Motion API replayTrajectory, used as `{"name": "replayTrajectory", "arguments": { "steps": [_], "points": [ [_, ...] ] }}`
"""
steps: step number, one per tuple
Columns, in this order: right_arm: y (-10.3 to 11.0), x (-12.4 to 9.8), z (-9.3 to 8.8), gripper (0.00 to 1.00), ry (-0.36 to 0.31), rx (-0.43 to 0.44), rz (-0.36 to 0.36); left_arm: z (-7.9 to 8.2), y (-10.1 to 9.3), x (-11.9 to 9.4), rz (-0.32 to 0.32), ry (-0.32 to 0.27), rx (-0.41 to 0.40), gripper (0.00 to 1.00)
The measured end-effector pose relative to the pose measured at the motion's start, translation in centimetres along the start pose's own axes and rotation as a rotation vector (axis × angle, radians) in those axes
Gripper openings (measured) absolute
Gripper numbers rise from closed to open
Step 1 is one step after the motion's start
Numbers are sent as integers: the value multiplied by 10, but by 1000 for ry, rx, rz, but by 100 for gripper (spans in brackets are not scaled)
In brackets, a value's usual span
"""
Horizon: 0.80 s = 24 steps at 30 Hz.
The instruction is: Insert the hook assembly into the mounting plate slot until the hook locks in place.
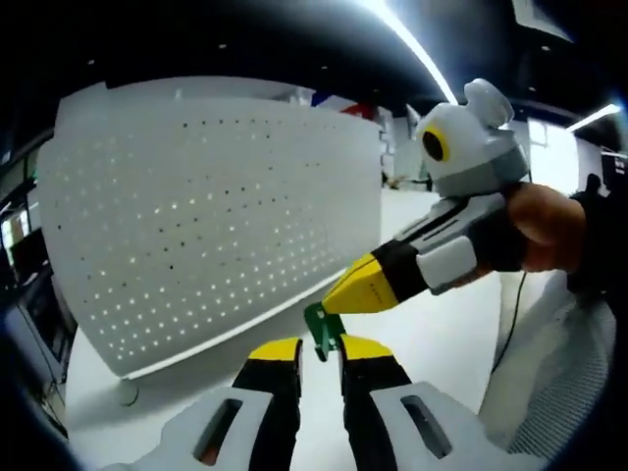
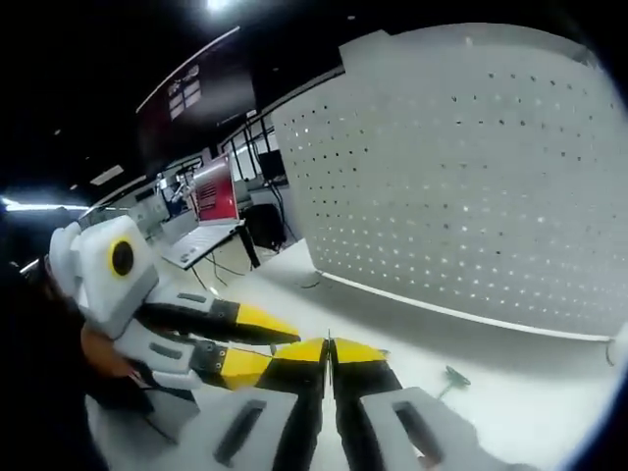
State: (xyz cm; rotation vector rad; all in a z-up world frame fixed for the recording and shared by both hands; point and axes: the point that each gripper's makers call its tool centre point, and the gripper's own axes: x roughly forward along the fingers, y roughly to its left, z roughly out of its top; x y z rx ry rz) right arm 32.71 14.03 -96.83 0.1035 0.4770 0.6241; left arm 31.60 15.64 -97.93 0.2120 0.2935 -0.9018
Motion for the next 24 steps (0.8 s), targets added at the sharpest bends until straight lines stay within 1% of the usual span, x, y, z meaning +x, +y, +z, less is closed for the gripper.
{"name": "replayTrajectory", "arguments": {
  "steps": [5,9,24],
  "points": [
    [3,-1,1,0,-6,11,12,1,0,3,-2,-5,-3,12],
    [5,-2,2,0,-14,22,20,3,-1,4,-5,-17,6,8],
    [5,-6,0,0,-15,45,25,5,-7,6,-20,-33,7,4]
  ]
}}
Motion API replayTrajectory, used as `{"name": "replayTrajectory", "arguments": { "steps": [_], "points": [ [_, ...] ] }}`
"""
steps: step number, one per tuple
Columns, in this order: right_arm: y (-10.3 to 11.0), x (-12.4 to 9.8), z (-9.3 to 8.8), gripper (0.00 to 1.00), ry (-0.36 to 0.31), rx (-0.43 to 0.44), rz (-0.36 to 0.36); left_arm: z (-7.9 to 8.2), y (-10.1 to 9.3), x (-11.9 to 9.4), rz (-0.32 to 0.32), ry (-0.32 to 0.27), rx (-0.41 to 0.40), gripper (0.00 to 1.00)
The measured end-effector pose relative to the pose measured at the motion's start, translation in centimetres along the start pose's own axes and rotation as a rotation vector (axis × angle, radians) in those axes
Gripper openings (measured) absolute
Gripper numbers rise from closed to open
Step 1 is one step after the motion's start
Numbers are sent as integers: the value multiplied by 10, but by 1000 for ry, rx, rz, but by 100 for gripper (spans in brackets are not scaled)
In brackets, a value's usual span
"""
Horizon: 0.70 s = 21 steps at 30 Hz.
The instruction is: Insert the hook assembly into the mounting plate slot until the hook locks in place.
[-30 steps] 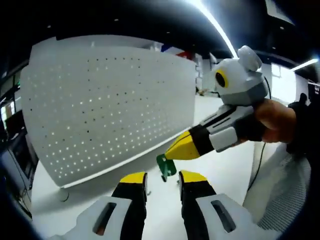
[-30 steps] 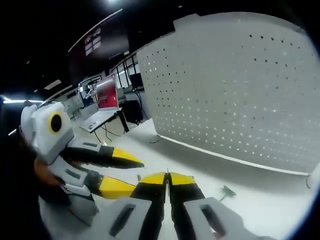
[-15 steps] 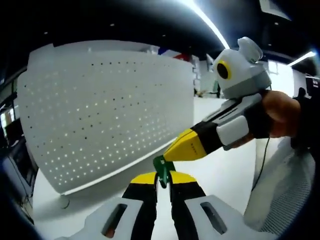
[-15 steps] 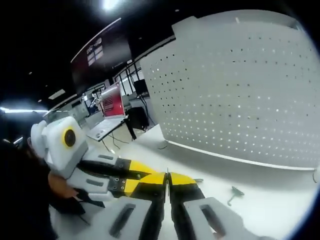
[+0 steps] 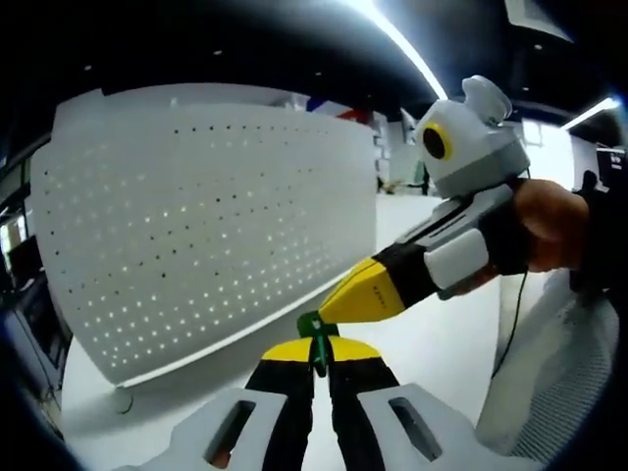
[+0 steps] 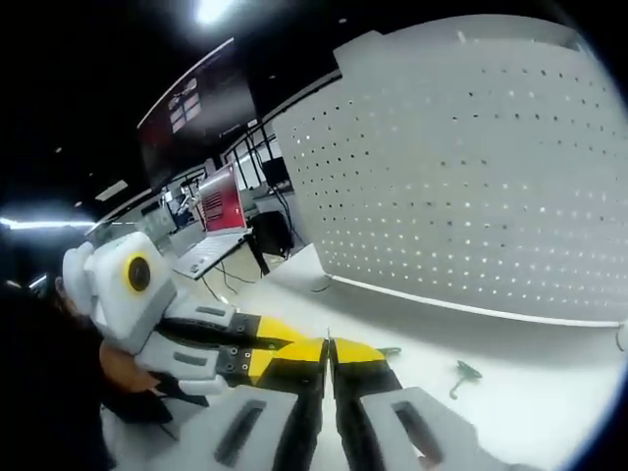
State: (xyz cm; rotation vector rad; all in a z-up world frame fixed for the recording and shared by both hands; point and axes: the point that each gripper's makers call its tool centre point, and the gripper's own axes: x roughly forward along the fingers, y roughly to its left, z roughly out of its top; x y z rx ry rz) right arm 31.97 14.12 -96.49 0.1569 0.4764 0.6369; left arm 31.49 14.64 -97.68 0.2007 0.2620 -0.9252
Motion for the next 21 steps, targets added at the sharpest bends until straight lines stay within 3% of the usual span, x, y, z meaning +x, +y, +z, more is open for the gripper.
{"name": "replayTrajectory", "arguments": {
  "steps": [10,21],
  "points": [
    [2,-3,-1,0,4,-17,-8,1,-2,-2,3,-2,2,3],
    [-4,-10,5,4,-11,-189,-84,0,3,-2,43,11,-27,2]
  ]
}}
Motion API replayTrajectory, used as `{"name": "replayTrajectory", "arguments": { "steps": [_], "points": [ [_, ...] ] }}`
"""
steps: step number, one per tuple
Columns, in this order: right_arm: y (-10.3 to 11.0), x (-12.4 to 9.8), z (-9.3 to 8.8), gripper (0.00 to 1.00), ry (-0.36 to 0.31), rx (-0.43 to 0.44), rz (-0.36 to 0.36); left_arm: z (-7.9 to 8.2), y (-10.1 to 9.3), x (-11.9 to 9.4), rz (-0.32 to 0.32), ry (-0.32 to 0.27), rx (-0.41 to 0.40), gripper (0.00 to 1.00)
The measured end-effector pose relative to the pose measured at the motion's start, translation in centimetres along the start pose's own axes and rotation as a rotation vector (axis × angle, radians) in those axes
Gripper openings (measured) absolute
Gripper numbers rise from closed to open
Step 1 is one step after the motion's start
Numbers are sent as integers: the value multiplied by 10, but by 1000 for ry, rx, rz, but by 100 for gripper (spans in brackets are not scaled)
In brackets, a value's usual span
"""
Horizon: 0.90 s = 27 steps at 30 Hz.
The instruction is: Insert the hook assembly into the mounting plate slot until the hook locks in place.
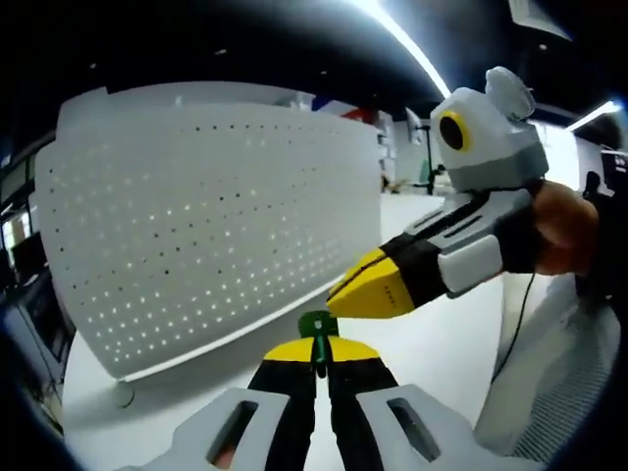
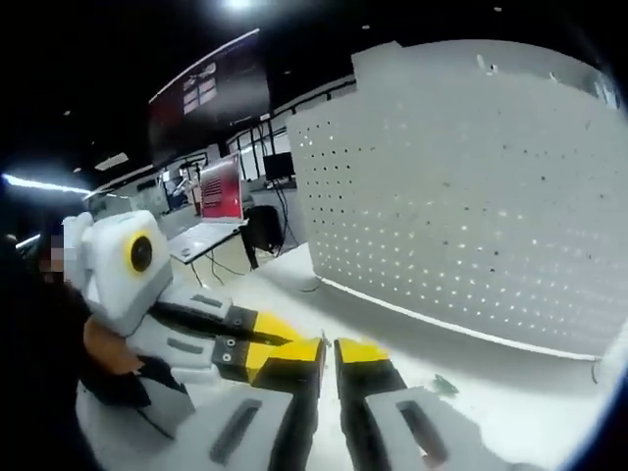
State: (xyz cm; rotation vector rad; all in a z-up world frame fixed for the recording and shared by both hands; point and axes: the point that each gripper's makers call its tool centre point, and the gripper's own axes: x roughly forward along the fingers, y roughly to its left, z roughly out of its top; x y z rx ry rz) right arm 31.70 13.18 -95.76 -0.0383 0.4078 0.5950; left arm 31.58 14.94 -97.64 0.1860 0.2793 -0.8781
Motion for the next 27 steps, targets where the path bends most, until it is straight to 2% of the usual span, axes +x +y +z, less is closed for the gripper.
{"name": "replayTrajectory", "arguments": {
  "steps": [6,10,18,27],
  "points": [
    [-18,-8,-11,9,25,-70,-63,4,11,0,48,-5,-40,2],
    [-32,-14,-17,13,29,-79,-103,16,16,0,84,-24,-36,2],
    [-56,-31,-31,23,38,-35,-162,39,28,3,130,-44,-45,2],
    [-68,-42,-56,31,86,8,-205,63,53,14,177,-67,-67,2]
  ]
}}
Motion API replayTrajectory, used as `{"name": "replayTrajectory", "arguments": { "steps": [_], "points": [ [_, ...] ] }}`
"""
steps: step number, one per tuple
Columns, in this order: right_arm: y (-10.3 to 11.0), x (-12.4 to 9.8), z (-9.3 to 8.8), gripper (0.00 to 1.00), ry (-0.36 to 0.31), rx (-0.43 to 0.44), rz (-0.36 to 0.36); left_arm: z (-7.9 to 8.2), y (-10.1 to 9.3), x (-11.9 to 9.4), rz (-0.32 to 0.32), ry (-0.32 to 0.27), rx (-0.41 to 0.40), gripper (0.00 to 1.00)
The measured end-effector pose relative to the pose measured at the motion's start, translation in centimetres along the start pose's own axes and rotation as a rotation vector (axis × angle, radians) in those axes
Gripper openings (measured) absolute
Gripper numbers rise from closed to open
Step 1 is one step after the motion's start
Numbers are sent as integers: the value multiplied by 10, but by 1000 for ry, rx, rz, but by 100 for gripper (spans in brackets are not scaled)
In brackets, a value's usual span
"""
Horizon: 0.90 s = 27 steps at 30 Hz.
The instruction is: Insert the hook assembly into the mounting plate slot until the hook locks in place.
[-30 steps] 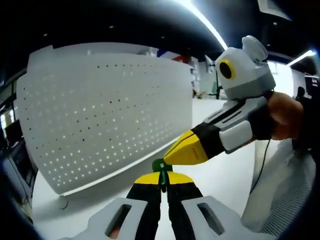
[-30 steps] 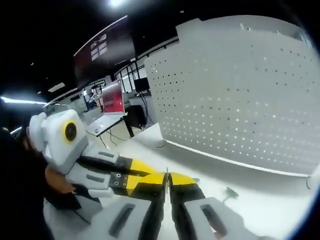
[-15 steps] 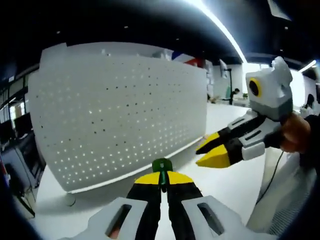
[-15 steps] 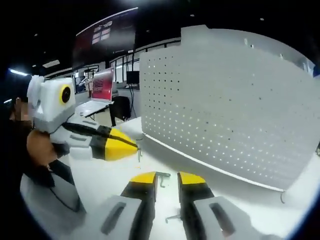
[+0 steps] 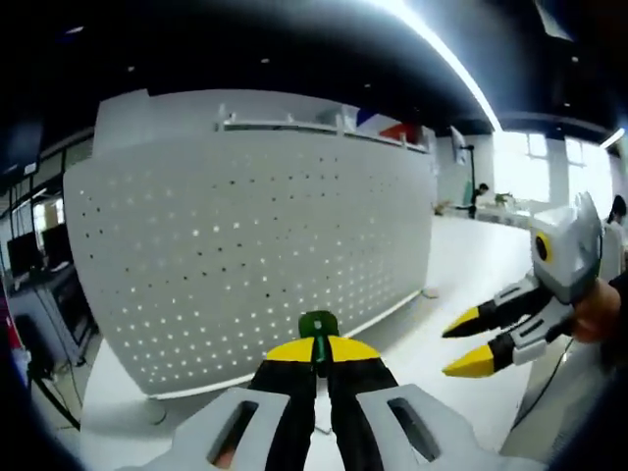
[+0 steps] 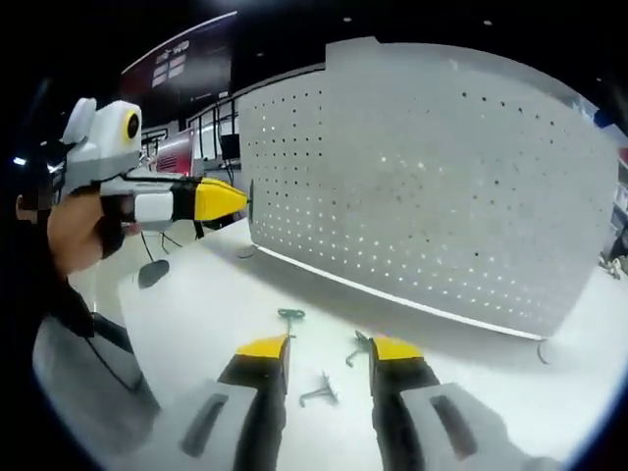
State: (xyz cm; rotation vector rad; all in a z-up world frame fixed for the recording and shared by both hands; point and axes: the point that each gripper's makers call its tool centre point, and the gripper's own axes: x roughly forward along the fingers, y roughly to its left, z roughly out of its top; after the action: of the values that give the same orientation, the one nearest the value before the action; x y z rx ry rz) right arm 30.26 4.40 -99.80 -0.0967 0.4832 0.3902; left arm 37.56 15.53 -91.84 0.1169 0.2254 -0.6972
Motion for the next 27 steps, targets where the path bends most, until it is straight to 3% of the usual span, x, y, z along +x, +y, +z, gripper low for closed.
{"name": "replayTrajectory", "arguments": {
  "steps": [16,22,27],
  "points": [
    [-11,-2,-16,42,5,40,-33,88,32,41,75,-154,-1,2],
    [-12,-2,-14,42,-4,44,-29,106,35,50,103,-198,2,2],
    [-14,-4,-15,42,-7,52,-28,109,37,58,125,-208,-12,2]
  ]
}}
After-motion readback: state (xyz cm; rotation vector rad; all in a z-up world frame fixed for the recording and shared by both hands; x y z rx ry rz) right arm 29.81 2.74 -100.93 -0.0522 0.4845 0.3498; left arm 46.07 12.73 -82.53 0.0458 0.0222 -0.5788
